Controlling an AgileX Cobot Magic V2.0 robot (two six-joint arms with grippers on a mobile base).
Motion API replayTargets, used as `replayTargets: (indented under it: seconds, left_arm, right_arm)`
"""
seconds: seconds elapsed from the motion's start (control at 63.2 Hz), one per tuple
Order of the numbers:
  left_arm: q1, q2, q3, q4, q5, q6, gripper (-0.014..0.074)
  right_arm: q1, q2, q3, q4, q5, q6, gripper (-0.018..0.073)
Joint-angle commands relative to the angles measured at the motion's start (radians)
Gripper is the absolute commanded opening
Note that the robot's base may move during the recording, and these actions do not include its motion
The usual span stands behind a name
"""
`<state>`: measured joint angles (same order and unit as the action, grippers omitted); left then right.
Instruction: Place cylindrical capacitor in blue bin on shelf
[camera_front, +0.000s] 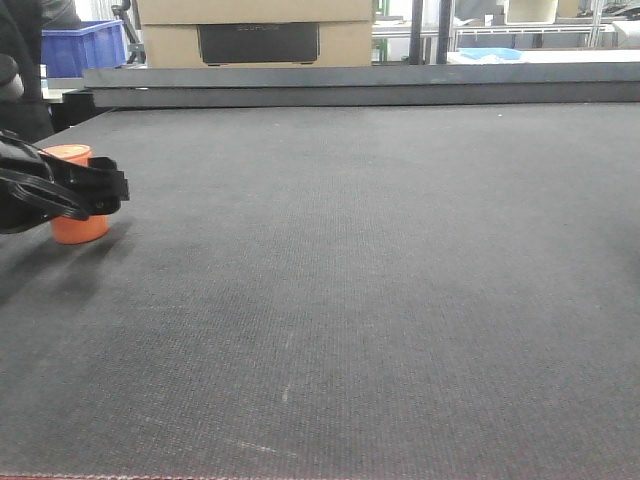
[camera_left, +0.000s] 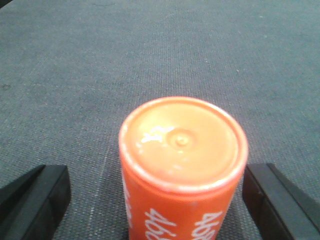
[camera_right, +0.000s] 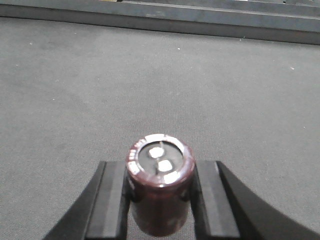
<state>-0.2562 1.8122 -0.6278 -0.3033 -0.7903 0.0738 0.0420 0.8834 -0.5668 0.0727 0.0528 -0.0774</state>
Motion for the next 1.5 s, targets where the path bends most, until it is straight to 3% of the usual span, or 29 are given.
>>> replayTargets:
  seconds: [0.0,0.111,0.221,0.348,0.459,0.585,0.727,0.854,0.996,1.297,1.487]
  left_arm:
    - [-0.006,-0.001,-0.006,0.002,-0.045,-0.008,0.0584]
    - [-0.006,-0.001,-0.006,0.002,-0.060,-0.008,0.0479]
    - [-0.006,-0.001,-0.006,0.002,-0.065,-0.008,0.0240]
    - [-0.006,-0.003,-0.006,0.002,-0.063,-0.008,-0.0104]
    - [-0.006,-0.050,-0.006,0.017,-0.015,-0.008,-0.0111]
    - [-0.006,-0.196,-0.011,0.114,0.103,-0.008,-0.0111]
    - [-0.006,-0.383,-0.115,0.152,0.444,-0.004,-0.0111]
    - [-0.006,-0.512,-0.265,0.244,0.748,0.005,-0.0111]
    - [-0.006,-0.608,-0.431,0.255,1.040,0.005,-0.0111]
    - [-0.006,-0.782,-0.577,0.303,1.488,-0.013,-0.0111]
    - [-0.006,-0.923,-0.577,0.446,1.657,-0.137,-0.0111]
  right_arm:
    - [0.002,-0.008,-0.003,-0.008,-0.037,-0.001,-0.0162]
    - [0.002,-0.008,-0.003,-0.008,-0.037,-0.001,-0.0162]
    - [0.002,-0.008,-0.003,-0.008,-0.037,-0.001,-0.0162]
    - [0.002,-0.008,-0.003,-0.008,-0.031,-0.001,-0.0162]
    - [0.002,-0.008,-0.003,-0.008,-0.020,-0.001,-0.0162]
    - [0.002,-0.008,-0.026,-0.008,0.040,-0.001,-0.0162]
    - [0.002,-0.008,-0.125,-0.008,0.199,-0.001,-0.0162]
    - [0.002,-0.008,-0.235,-0.008,0.316,-0.001,-0.0162]
    - [0.002,-0.008,-0.356,0.008,0.457,-0.001,-0.0162]
    - [0.002,-0.014,-0.522,0.086,0.647,-0.001,-0.0162]
    - [0.022,-0.041,-0.522,0.197,0.707,-0.058,-0.0162]
